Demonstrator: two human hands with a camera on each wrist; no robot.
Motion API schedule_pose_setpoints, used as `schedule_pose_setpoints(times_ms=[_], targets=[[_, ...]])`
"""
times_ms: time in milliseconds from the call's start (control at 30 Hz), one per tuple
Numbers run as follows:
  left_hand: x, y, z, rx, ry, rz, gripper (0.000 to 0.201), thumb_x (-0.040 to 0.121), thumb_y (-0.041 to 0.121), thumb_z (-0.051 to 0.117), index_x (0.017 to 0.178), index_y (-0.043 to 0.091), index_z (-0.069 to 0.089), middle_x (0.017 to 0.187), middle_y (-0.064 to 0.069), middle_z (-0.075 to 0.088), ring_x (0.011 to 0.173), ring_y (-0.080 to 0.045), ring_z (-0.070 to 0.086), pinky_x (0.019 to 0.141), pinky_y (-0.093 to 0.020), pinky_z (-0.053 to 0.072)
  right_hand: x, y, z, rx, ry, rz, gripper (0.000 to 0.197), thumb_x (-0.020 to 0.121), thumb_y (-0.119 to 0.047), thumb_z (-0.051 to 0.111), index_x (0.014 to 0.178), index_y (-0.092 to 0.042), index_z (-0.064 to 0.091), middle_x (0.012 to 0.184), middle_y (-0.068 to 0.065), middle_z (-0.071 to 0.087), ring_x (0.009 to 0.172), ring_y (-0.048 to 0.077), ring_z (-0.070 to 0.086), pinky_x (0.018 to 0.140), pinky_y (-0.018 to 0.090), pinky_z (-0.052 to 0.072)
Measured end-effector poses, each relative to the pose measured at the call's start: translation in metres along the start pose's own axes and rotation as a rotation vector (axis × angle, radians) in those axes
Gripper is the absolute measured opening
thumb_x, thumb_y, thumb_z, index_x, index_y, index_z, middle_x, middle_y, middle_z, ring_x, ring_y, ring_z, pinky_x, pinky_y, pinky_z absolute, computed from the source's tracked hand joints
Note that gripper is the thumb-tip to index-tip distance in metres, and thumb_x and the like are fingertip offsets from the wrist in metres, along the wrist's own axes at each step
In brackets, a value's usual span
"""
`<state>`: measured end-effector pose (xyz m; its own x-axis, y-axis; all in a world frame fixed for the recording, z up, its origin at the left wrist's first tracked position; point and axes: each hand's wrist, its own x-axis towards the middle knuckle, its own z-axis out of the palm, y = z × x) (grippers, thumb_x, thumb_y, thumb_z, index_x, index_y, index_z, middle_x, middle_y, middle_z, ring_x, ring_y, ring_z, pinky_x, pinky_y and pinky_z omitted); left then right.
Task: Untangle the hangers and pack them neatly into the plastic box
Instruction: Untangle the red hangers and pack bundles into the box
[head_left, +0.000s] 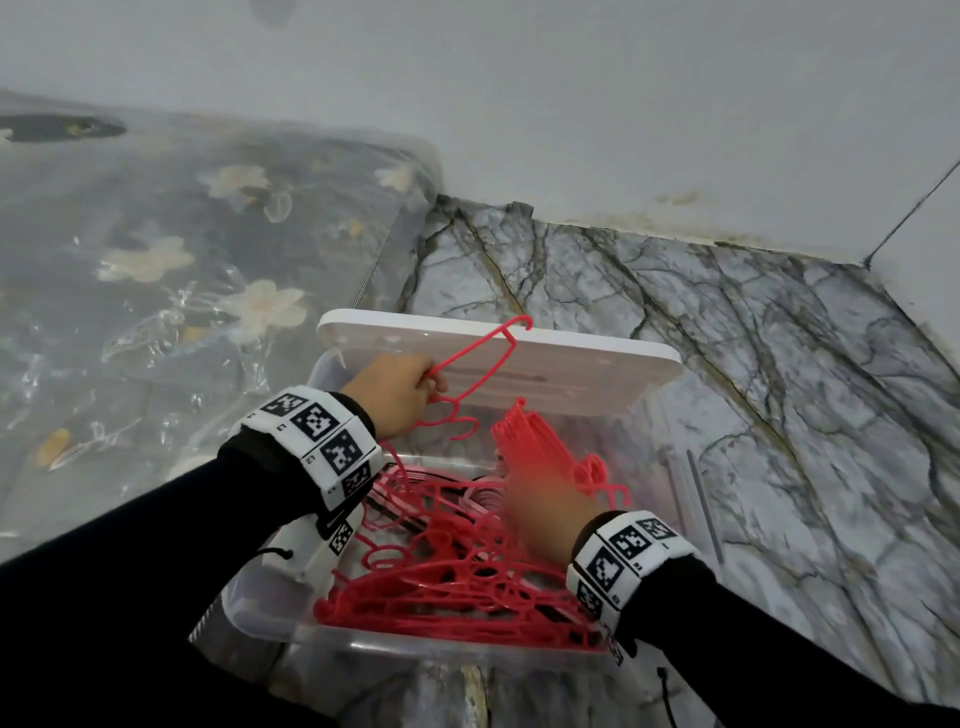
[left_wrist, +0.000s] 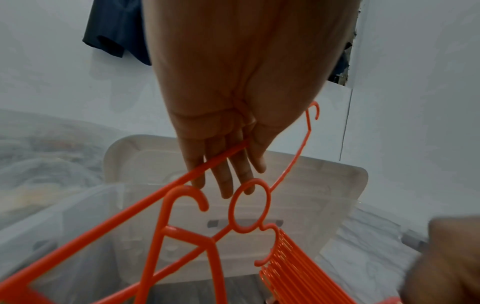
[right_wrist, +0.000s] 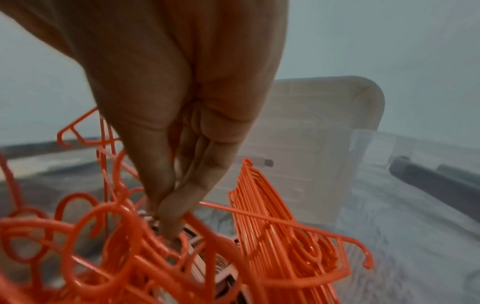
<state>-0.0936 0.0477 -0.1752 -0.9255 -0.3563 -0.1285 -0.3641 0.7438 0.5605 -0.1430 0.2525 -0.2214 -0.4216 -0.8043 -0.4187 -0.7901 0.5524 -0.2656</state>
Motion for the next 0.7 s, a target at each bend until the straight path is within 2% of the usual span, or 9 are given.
schedule_pose_setpoints(times_ms=[67, 100, 167, 233, 467, 567, 633, 700], targets=[[0.002, -0.003, -0.001, 0.007, 0.026, -0.019, 0.023, 0.096, 0.006, 0.042, 0.102, 0.007, 0.063, 0.106, -0.006, 0.069, 0.091, -0.014, 0.057, 0.073, -0.016, 0.034, -0.003, -0.002, 0.003, -0.054, -0.123, 0.031, 0.026, 0.085, 0.001, 0.050, 0.103, -0.004, 0.068, 0.109, 0.018, 0.065, 0.102, 0.030, 0.062, 0.083, 0.031, 0.045], [0.002, -0.004, -0.001, 0.018, 0.033, -0.029, 0.023, 0.097, 0.007, 0.042, 0.102, 0.008, 0.064, 0.105, -0.006, 0.069, 0.090, -0.013, 0.057, 0.074, -0.017, 0.035, -0.005, -0.003, 0.003, -0.081, -0.135, 0.047, 0.027, 0.086, 0.001, 0.049, 0.105, -0.004, 0.067, 0.110, 0.020, 0.064, 0.103, 0.031, 0.062, 0.083, 0.033, 0.046], [0.002, -0.006, -0.002, 0.033, 0.043, -0.044, 0.023, 0.097, 0.008, 0.041, 0.101, 0.008, 0.064, 0.102, -0.006, 0.069, 0.090, -0.015, 0.058, 0.077, -0.020, 0.037, -0.005, -0.003, -0.001, -0.135, -0.062, 0.065, 0.028, 0.087, 0.001, 0.046, 0.106, -0.004, 0.065, 0.109, 0.019, 0.064, 0.102, 0.033, 0.062, 0.079, 0.036, 0.047], [0.002, -0.006, -0.004, 0.019, 0.042, -0.053, 0.024, 0.096, 0.006, 0.041, 0.101, 0.006, 0.064, 0.102, -0.009, 0.069, 0.098, -0.022, 0.061, 0.082, -0.023, 0.040, -0.003, -0.002, -0.005, -0.173, 0.016, 0.066, 0.027, 0.087, 0.001, 0.047, 0.106, -0.004, 0.064, 0.109, 0.018, 0.064, 0.101, 0.033, 0.062, 0.078, 0.036, 0.047], [0.003, -0.006, -0.009, 0.132, 0.062, -0.081, 0.024, 0.096, 0.008, 0.042, 0.106, 0.008, 0.064, 0.115, -0.009, 0.065, 0.110, -0.026, 0.057, 0.091, -0.026, 0.038, -0.009, -0.002, -0.011, -0.213, 0.012, 0.061, 0.028, 0.087, 0.006, 0.045, 0.107, -0.005, 0.062, 0.111, 0.017, 0.063, 0.103, 0.033, 0.061, 0.081, 0.035, 0.047], [0.002, -0.007, -0.006, 0.226, -0.012, -0.122, 0.027, 0.096, 0.010, 0.043, 0.117, 0.006, 0.060, 0.125, -0.013, 0.060, 0.119, -0.029, 0.052, 0.099, -0.031, 0.037, -0.010, -0.004, -0.019, -0.202, 0.055, 0.046, 0.027, 0.086, 0.005, 0.047, 0.105, -0.007, 0.062, 0.109, 0.016, 0.064, 0.103, 0.033, 0.061, 0.084, 0.036, 0.049], [0.001, -0.005, -0.005, 0.280, -0.046, -0.133, 0.034, 0.095, 0.010, 0.043, 0.127, 0.001, 0.052, 0.130, -0.018, 0.055, 0.121, -0.031, 0.051, 0.100, -0.034, 0.038, -0.012, -0.005, -0.023, -0.222, 0.089, 0.038, 0.024, 0.086, 0.002, 0.050, 0.104, -0.009, 0.061, 0.108, 0.015, 0.064, 0.101, 0.032, 0.062, 0.080, 0.035, 0.048], [0.000, -0.003, -0.005, 0.314, -0.034, -0.093, 0.040, 0.096, 0.015, 0.044, 0.134, 0.001, 0.043, 0.135, -0.019, 0.051, 0.123, -0.031, 0.050, 0.099, -0.034, 0.036, -0.015, -0.007, -0.029, -0.247, 0.120, 0.032, 0.020, 0.085, -0.001, 0.054, 0.102, -0.010, 0.062, 0.106, 0.014, 0.065, 0.098, 0.032, 0.063, 0.076, 0.034, 0.047]])
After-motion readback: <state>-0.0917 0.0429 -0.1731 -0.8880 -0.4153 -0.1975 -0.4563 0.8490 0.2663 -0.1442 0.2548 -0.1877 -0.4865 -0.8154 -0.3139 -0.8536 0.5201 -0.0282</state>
